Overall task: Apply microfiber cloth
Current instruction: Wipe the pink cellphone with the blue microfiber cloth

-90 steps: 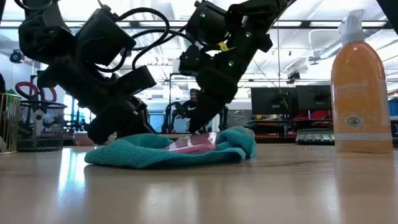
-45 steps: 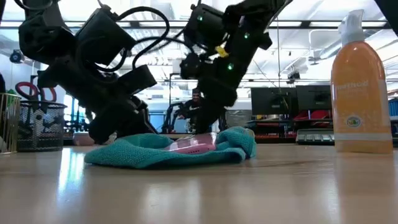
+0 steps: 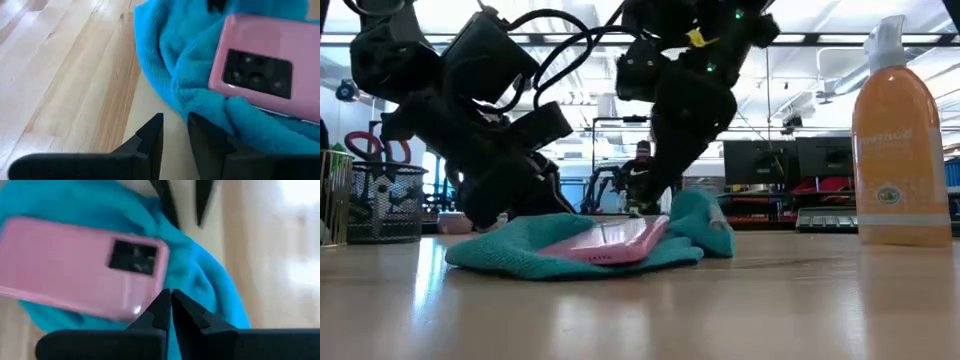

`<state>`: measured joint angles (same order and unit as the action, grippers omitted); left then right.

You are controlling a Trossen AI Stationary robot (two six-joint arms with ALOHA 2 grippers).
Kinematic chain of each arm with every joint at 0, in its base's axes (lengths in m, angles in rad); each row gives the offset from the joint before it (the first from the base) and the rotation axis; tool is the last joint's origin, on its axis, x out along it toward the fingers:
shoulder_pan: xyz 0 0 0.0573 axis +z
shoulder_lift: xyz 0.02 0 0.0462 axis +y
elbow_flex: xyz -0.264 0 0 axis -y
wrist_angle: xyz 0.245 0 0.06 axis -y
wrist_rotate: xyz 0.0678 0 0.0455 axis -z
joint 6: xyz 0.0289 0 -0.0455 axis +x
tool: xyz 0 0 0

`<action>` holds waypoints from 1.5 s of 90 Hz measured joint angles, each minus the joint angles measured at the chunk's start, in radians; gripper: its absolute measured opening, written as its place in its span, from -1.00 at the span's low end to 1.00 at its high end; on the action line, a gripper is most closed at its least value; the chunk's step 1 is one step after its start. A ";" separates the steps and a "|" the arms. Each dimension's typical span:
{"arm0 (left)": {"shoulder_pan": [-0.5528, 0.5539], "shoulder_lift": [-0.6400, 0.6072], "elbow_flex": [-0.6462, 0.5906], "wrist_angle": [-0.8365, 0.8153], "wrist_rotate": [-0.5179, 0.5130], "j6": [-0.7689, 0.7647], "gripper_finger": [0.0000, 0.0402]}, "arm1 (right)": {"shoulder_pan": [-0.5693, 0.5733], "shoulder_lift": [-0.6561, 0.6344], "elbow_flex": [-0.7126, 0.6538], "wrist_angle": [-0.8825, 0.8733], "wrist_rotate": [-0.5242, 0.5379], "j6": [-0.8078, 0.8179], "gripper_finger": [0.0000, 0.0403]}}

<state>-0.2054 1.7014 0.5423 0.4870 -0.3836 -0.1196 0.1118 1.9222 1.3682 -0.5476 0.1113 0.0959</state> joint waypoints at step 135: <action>0.000 -0.024 0.000 -0.008 0.001 0.006 -0.63 | 0.078 -0.026 -0.001 -0.239 -0.138 0.194 0.05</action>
<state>-0.2058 1.6772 0.5423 0.4793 -0.3821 -0.1139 0.1902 1.8963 1.3671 -0.7869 -0.0264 0.2902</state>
